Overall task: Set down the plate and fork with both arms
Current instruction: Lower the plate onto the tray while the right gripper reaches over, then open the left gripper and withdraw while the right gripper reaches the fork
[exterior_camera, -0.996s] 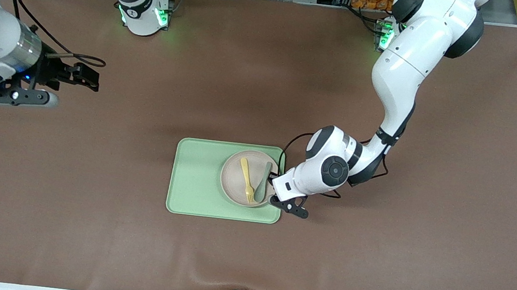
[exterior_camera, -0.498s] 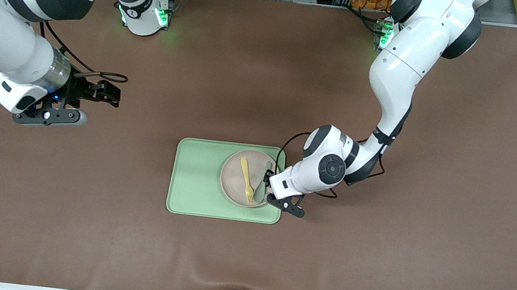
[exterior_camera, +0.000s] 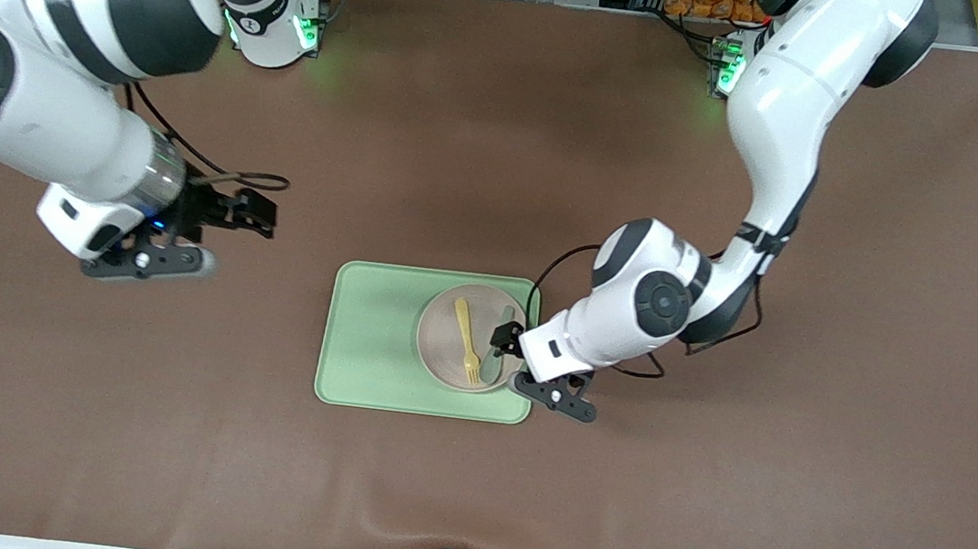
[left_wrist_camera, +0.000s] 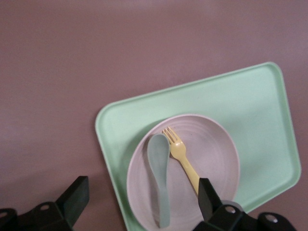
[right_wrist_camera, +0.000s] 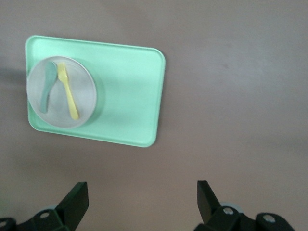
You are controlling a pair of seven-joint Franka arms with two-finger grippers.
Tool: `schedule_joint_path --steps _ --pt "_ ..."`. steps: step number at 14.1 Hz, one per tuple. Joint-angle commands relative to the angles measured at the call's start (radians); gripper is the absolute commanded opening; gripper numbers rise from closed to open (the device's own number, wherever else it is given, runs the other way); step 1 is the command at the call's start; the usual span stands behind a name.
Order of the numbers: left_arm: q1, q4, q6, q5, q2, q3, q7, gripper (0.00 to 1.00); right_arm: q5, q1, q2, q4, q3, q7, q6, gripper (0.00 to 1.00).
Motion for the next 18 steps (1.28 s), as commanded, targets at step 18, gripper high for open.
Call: schedule_joint_path --steps 18 --pt "0.436 -0.053 -0.808 0.285 -0.567 0.006 -0.004 1.0 -0.054 0.297 0.496 0.221 -0.007 0.196 0.402 1.0"
